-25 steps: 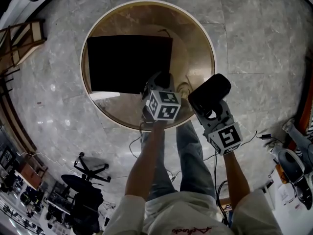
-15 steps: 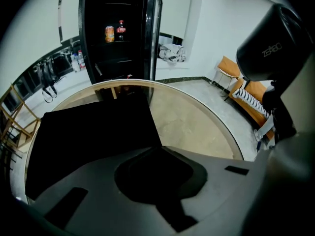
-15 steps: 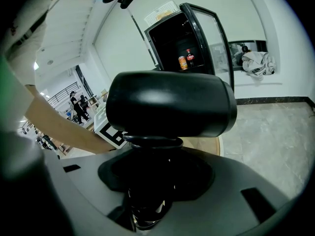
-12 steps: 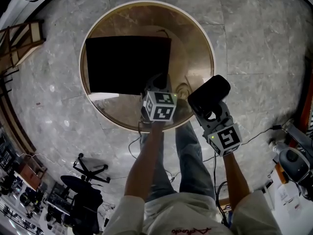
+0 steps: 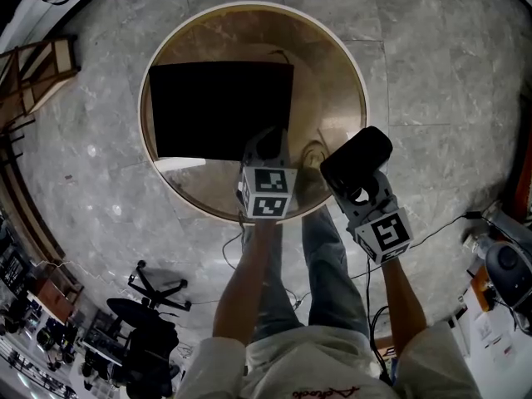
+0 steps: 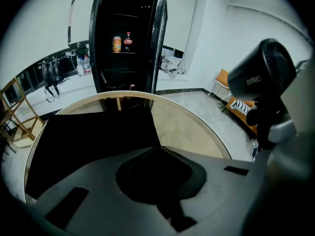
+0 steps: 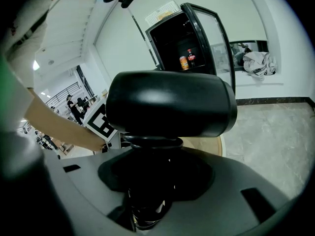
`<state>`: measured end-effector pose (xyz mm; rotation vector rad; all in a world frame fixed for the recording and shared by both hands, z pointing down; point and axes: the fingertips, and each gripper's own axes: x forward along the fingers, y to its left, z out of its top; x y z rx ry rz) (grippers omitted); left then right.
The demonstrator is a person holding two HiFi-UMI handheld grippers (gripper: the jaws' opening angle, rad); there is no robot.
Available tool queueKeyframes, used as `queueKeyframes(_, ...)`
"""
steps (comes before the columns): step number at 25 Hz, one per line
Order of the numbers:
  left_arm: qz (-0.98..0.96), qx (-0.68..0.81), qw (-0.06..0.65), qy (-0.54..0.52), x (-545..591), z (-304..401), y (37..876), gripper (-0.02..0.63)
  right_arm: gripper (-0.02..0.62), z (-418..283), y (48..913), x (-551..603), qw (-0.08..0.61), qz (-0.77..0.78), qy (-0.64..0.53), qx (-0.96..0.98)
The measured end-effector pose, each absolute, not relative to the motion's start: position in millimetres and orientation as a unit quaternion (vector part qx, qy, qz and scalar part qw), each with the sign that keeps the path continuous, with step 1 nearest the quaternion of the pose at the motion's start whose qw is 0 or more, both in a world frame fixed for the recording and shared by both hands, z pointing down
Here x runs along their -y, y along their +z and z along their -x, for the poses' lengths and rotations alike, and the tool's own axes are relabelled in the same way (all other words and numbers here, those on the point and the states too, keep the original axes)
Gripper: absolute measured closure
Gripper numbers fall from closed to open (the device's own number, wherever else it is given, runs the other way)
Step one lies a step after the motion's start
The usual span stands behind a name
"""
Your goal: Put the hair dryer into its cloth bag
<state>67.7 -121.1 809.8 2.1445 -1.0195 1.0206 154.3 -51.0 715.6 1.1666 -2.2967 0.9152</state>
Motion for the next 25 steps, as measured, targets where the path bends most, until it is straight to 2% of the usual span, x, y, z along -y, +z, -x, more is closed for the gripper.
queueKeyframes(15, -0.812, 0.408, 0.281, 0.31, 134, -24, 741, 0.574, 0.399, -133, 730, 58, 0.269, -0.366, 0.305, 0.837)
queueKeyframes(25, -0.819, 0.406, 0.274, 0.299, 134, -9, 720, 0.574, 0.4, -97, 758, 65, 0.371, -0.265, 0.274, 0.847)
